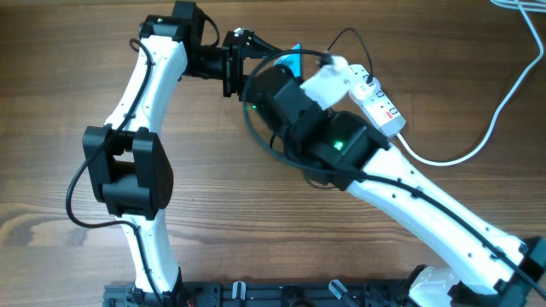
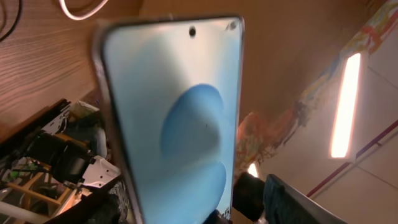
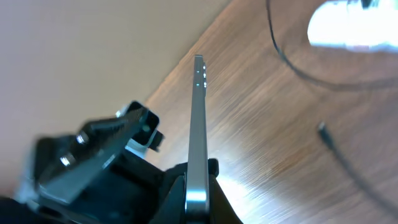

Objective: Plug charger to phone and switch on socket

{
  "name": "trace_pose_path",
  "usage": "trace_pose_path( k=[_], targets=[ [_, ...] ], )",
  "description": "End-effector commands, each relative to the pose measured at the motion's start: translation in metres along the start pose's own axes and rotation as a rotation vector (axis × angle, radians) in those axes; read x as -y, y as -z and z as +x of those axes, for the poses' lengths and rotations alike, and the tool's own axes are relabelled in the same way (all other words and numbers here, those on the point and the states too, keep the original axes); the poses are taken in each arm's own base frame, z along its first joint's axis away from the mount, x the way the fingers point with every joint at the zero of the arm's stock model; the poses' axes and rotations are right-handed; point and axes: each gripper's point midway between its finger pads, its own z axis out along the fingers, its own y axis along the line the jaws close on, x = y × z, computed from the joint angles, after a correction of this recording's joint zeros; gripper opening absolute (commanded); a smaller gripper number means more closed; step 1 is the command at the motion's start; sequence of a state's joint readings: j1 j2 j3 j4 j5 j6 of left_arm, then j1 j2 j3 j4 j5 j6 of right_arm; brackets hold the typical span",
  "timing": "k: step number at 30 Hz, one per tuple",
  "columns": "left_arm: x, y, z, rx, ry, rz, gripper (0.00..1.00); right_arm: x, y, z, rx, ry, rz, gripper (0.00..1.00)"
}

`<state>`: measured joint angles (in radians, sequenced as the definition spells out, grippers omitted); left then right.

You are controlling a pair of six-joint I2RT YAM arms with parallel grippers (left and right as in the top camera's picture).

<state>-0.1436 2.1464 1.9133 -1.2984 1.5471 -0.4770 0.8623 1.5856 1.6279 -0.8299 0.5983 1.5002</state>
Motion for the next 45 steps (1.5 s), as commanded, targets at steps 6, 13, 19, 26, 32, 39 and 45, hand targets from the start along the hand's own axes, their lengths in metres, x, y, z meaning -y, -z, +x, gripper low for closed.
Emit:
trace_pose_path(
  k=[6,13,19,26,32,39,45],
  targets=[
    [0.021,0.0,0.017,-0.017,0.006,0.024,0.48,-0.015,0.021,-0.007,-0.054,-0.423,-0.049,0.04],
    [0.021,0.0,0.017,-0.018,0.02,0.024,0.42,-0.007,0.02,-0.007,-0.041,-0.589,-0.02,0.05],
    [0.021,0.0,0.017,-0.018,0.023,0.024,0.35,-0.015,0.02,-0.003,-0.074,-0.604,-0.039,0.05],
    [0.021,0.0,0.017,-0.018,0.027,0.024,0.31,-0.018,0.021,0.005,-0.124,-0.607,-0.039,0.05],
    [0.021,0.0,0.017,-0.018,0.027,0.024,0.25,-0.018,0.021,0.008,-0.143,-0.604,-0.035,0.04],
    [0.021,0.0,0.017,-0.018,0.027,0.024,0.09,-0.018,0.022,0.012,-0.163,-0.577,-0.029,0.09],
    [0.021,0.0,0.017,-0.018,0.027,0.024,0.04,-0.018,0.023,0.017,-0.193,-0.555,-0.026,0.18]
  ],
)
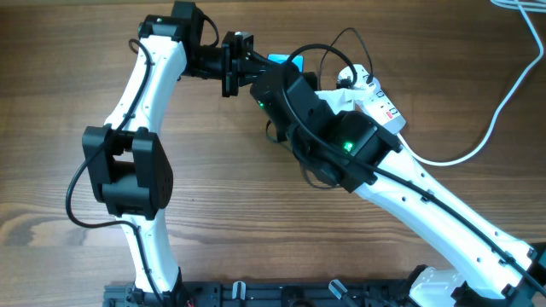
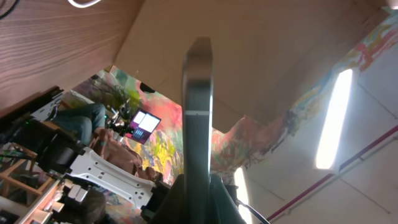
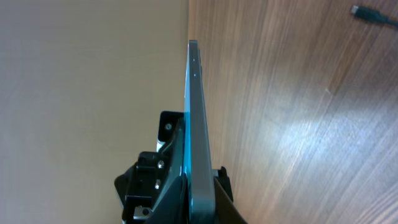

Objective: Plug charger to phone and switch on socket

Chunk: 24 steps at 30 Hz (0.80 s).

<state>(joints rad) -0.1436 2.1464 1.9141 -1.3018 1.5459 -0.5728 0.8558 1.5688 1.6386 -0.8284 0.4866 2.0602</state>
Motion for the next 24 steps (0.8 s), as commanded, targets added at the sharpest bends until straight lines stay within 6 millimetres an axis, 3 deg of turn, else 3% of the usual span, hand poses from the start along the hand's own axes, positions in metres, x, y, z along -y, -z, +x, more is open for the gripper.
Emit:
trace_pose_path(
  k=[1,6,11,15,16,17,20,24],
  targets=[
    [0.019,0.0,0.019,-0.02,-0.071,0.024,0.04,-0.006,0.014,0.013,-0.085,0.034,-0.001,0.22],
    [0.019,0.0,0.019,-0.019,-0.076,0.024,0.04,-0.009,0.014,0.008,-0.058,0.162,-0.021,0.61],
    [0.02,0.013,0.005,0.036,-0.149,0.007,0.04,-0.022,0.029,-0.006,-0.017,0.393,-0.074,0.76],
    [-0.008,0.043,-0.032,0.25,-0.127,-0.163,0.04,-0.039,0.055,-0.018,-0.045,0.698,-0.143,0.78],
    [-0.018,0.053,-0.04,0.309,-0.101,-0.218,0.04,-0.043,0.06,-0.024,-0.043,0.823,-0.157,0.84],
    [-0.026,0.061,-0.043,0.344,-0.083,-0.255,0.04,-0.043,0.062,-0.03,-0.042,0.938,-0.157,0.99],
    [-0.038,0.076,-0.048,0.41,-0.1,-0.344,0.04,-0.026,0.053,-0.054,-0.05,1.094,-0.052,1.0],
    [-0.049,0.095,-0.042,0.536,-0.102,-0.506,0.04,0.02,0.028,-0.097,-0.04,1.124,0.224,1.0]
  ],
)
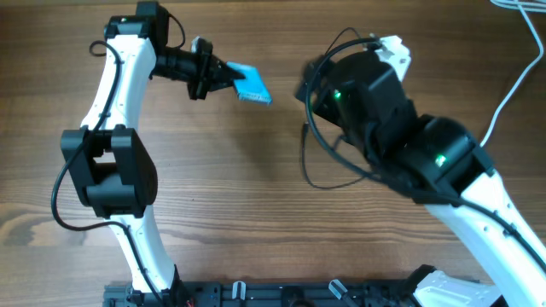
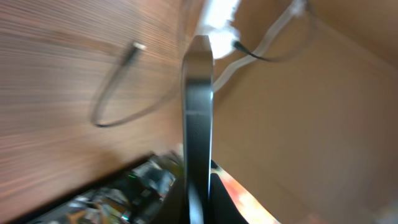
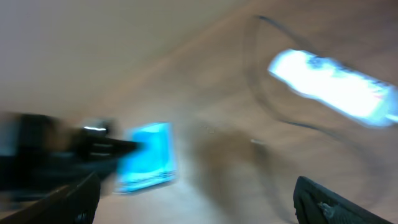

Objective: Plug charger to phone and switch on socket

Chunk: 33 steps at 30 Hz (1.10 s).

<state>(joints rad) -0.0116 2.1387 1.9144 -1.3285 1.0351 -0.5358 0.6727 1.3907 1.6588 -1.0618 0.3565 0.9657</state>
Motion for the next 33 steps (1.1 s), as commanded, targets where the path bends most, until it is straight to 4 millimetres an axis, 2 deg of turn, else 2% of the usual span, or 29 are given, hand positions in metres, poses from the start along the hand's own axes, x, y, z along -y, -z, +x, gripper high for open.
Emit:
trace_pose_path(
  k=[1,3,7,10,13,16,23,27,33],
  targets=[
    [-0.004,0.034,0.005,0.235,-0.111,-0.201,0.04,0.031,-0.035,0.016,-0.108,0.164,0.133,1.0],
    [-0.012,0.055,0.003,0.364,-0.086,-0.303,0.04,0.039,-0.056,0.03,-0.186,0.262,0.157,1.0],
    [-0.022,0.101,0.016,0.592,-0.08,-0.459,0.04,0.046,-0.109,0.077,-0.421,0.328,0.173,1.0],
    [-0.042,0.139,0.022,0.77,0.035,-0.59,0.04,0.055,-0.137,0.103,-0.519,0.335,0.218,1.0],
    [-0.057,0.159,0.026,0.847,0.103,-0.673,0.04,0.059,-0.161,0.125,-0.596,0.332,0.231,1.0],
    [-0.064,0.16,0.028,0.84,0.12,-0.7,0.04,0.066,-0.182,0.14,-0.629,0.335,0.264,1.0],
    [-0.068,0.16,0.032,0.824,0.132,-0.715,0.04,0.081,-0.208,0.161,-0.681,0.345,0.316,1.0],
    [-0.073,0.159,0.037,0.803,0.147,-0.734,0.04,0.082,-0.217,0.165,-0.681,0.347,0.314,1.0],
    [-0.069,0.149,0.041,0.787,0.12,-0.744,0.04,0.083,-0.217,0.166,-0.686,0.348,0.319,1.0]
  ],
)
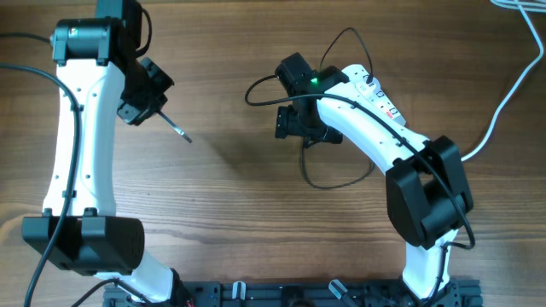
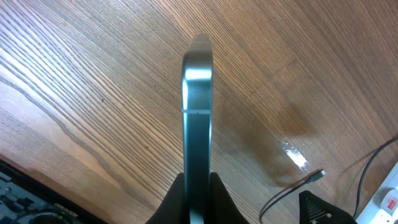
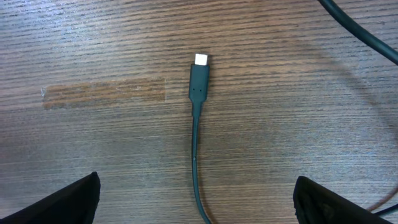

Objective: Plug charger to phone and switch on socket

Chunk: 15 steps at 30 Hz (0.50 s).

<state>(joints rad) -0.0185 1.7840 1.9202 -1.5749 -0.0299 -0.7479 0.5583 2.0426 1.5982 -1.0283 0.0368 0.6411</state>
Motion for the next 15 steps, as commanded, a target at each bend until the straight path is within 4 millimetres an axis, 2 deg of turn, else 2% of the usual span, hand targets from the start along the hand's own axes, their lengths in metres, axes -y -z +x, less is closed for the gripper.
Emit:
trace_pose_path(
  k=[1,8,15],
  targets=[
    [0.008,0.004,0.007,0.017,-0.018,0.002,0.04,0.0,-0.006,0.002,-0.018,0.011,0.001,1.0],
    [0.021,0.005,0.014,0.045,-0.067,0.007,0.04,0.001,-0.006,0.003,-0.022,0.013,0.005,1.0],
    [0.018,0.005,0.008,0.074,-0.067,-0.013,0.04,0.002,-0.006,0.002,-0.015,0.012,0.011,0.99]
  ],
)
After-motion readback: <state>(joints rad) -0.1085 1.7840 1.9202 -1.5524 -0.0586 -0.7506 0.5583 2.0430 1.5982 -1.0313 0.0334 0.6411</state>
